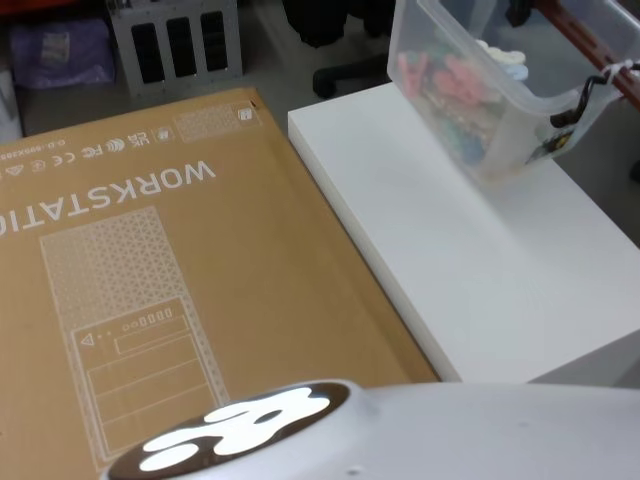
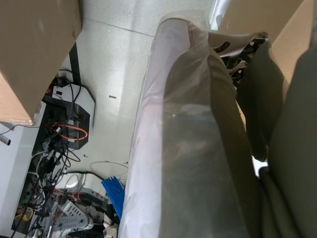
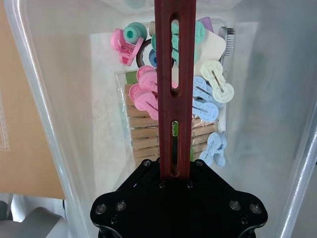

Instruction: Use one hand to grasp the basket and place it at the designated location.

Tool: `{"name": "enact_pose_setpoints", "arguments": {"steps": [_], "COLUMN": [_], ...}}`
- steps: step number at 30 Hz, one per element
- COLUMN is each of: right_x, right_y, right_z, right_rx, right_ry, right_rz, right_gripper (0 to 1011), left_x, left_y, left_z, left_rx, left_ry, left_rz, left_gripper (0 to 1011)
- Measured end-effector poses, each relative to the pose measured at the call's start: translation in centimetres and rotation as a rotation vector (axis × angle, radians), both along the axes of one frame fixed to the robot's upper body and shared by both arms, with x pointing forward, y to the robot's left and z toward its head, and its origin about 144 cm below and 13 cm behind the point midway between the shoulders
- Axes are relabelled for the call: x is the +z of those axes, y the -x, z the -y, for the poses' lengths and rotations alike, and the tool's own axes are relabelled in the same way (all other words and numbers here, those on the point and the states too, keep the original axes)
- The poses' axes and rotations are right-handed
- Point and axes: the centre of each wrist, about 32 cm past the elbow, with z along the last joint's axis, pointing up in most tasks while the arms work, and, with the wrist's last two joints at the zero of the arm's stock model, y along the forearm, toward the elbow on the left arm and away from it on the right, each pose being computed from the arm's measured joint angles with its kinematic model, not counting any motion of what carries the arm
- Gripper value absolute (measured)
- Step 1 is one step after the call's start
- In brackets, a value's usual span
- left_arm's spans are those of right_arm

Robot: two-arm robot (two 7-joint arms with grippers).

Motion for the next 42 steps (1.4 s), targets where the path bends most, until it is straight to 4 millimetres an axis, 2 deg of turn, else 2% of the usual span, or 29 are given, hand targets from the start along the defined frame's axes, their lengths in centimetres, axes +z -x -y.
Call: {"name": "enact_pose_setpoints", "arguments": {"steps": [9, 21, 34, 42], "right_x": [-2.4, -5.5, -6.9, -7.7], "right_y": [0.4, 0.1, -0.5, -1.6], "right_z": [1.1, 0.5, -0.2, -0.3], "right_rx": [-0.082, -0.086, -0.06, -0.051], "right_ry": [-0.008, -0.019, -0.033, -0.036], "right_rz": [-0.052, -0.118, -0.146, -0.18], "right_gripper": [0, 0, 0, 0], "left_x": [0.0, 0.0, 0.0, 0.0], "left_y": [0.0, 0.0, 0.0, 0.0], "left_z": [0.0, 0.0, 0.0, 0.0], "left_rx": [0.0, 0.0, 0.0, 0.0], "left_ry": [0.0, 0.0, 0.0, 0.0], "left_rz": [0.0, 0.0, 0.0, 0.0], "left_gripper": [0, 0, 0, 0]}}
